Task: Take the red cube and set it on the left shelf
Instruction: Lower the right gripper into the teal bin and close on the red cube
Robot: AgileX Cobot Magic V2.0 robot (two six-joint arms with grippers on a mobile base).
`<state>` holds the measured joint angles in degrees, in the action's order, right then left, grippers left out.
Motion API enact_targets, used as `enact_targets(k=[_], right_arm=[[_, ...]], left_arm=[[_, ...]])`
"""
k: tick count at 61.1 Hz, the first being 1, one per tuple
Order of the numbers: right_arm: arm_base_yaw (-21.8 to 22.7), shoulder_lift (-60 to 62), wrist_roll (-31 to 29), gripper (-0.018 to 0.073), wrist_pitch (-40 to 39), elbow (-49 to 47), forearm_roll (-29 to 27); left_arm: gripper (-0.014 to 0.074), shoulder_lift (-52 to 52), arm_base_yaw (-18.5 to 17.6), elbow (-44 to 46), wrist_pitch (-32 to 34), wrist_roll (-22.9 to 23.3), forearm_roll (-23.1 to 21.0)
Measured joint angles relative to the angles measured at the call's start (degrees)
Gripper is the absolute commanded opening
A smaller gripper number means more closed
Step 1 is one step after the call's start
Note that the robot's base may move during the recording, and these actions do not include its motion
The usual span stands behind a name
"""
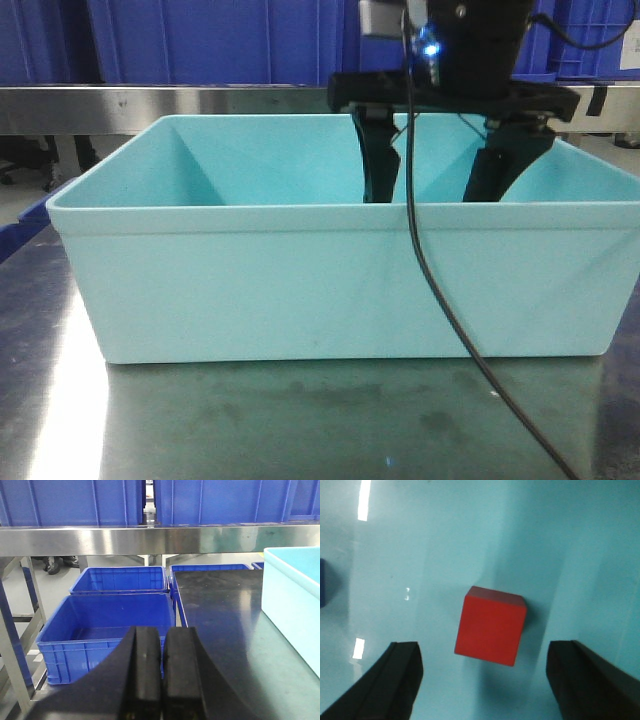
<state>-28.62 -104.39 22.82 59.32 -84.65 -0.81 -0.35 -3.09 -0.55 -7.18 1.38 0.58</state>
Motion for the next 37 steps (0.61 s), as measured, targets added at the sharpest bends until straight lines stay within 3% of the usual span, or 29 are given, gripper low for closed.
enact_targets(k=[19, 37], right_arm=[[0.0, -4.85, 0.8, 0.0587, -2.61, 0.0, 1.23], [0.0, -5.95, 0.8, 0.0175, -3.48, -0.12, 2.04]], left_arm=[[0.0102, 0.0, 0.0, 0.0, 0.0, 0.0, 0.0], [0.0102, 0.0, 0.0, 0.0, 0.0, 0.0, 0.0]])
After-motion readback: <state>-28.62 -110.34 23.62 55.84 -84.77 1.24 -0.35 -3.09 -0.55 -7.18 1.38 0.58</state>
